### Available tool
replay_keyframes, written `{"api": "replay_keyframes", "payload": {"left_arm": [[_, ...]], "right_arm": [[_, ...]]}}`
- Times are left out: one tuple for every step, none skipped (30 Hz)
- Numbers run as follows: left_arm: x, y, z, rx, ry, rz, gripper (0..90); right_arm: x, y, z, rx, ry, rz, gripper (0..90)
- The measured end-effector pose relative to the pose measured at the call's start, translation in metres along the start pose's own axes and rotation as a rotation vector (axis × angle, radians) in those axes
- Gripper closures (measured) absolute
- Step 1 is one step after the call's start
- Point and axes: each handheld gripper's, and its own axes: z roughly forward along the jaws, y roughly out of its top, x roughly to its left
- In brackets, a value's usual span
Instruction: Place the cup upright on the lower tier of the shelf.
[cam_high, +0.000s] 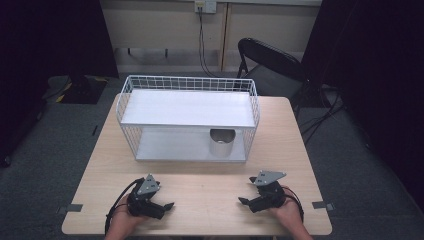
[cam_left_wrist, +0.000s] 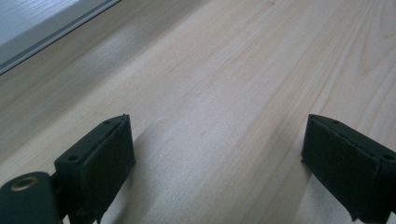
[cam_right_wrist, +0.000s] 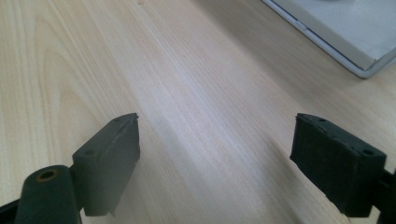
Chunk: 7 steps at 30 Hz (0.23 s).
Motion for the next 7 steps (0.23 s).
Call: {"api": "replay_keyframes", "payload": {"left_arm": [[0.0000,0.0000,0.0000,0.000,0.000,0.000,8.8],[0.0000,0.0000,0.0000,0.000,0.000,0.000,8.7],[0.0000,0.0000,0.0000,0.000,0.000,0.000,8.7],[0.0000,0.0000,0.0000,0.000,0.000,0.001,8.7],[0.0000,0.0000,0.0000,0.000,0.000,0.001,8.7],[0.0000,0.0000,0.0000,0.000,0.000,0.001,8.7],[0.0000,0.0000,0.0000,0.000,0.000,0.000,8.7]], "right_arm": [[-0.0004,-0.0009,0.0008,0.006,-0.003,-0.002,14.6],[-0.0008,-0.0022,0.0016,0.018,-0.006,-0.006,14.6],[-0.0010,-0.0028,0.0020,0.020,-0.004,-0.003,14.5],[-0.0012,-0.0036,0.0024,0.028,-0.005,-0.003,14.2],[-0.0019,-0.0041,0.0025,0.025,0.000,0.000,14.2],[-0.0019,-0.0041,0.0025,0.025,0.000,0.000,14.3],[-0.0025,-0.0043,0.0027,0.026,0.003,0.005,14.1]]}}
